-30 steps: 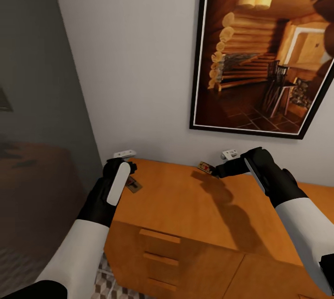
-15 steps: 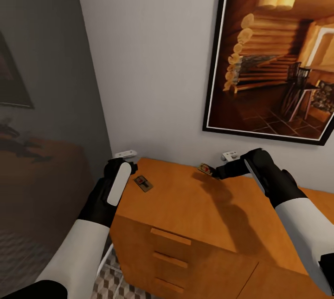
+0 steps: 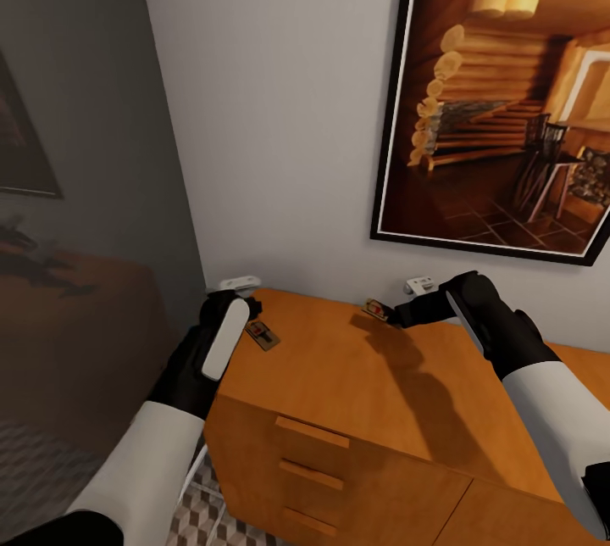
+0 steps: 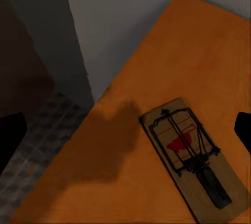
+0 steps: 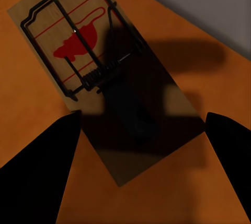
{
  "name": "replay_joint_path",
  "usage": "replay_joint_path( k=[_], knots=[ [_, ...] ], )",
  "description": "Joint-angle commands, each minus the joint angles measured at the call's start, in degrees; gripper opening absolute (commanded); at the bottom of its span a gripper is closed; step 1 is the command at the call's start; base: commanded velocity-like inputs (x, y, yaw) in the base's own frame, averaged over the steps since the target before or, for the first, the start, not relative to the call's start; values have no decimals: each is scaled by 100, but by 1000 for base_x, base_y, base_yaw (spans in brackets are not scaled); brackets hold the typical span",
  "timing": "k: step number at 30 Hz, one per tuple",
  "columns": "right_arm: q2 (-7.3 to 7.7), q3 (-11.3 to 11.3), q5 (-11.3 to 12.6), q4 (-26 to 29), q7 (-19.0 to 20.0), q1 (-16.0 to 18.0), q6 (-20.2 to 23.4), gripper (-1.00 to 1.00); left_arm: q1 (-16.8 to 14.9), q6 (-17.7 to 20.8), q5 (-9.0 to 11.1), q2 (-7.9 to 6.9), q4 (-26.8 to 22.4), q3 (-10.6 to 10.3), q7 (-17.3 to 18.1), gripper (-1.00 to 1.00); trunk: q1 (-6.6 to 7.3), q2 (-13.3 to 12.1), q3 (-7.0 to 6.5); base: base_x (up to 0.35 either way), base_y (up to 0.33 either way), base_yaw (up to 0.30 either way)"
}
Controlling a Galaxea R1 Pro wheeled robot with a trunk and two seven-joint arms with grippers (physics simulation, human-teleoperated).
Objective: Take the four mousetraps from the cabinet in the bathroom and place them on the bathroom floor. Make sure all four end up on the same floor surface, and ensure that at least two of them are either under or directly next to the same bathroom sink.
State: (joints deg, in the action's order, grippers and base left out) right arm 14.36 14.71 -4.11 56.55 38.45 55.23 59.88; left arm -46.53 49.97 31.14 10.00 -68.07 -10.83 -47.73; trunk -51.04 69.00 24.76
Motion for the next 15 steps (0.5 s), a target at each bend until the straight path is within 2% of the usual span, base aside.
replay_joint_path(
  k=[1,2,6,12,15],
  knots=[
    [5,11,-44,6,40,6,12,-100,-5,12,64,0,-6,-80,-57,100,0,4,7,0,0,0],
    [5,12,-48,5,40,6,12,-100,-5,12,83,0,-7,-216,-60,100,0,4,7,0,0,0],
    [6,9,-53,5,40,6,12,-100,-5,7,111,0,-5,-446,-81,100,0,4,7,0,0,0],
    [5,9,-54,5,-5,6,12,-100,-1,-5,208,0,-3,-550,-97,100,0,4,7,0,0,0],
    [5,12,-55,5,-61,6,12,-100,-2,-109,394,0,-12,-572,-141,100,0,4,7,0,0,0]
  ],
)
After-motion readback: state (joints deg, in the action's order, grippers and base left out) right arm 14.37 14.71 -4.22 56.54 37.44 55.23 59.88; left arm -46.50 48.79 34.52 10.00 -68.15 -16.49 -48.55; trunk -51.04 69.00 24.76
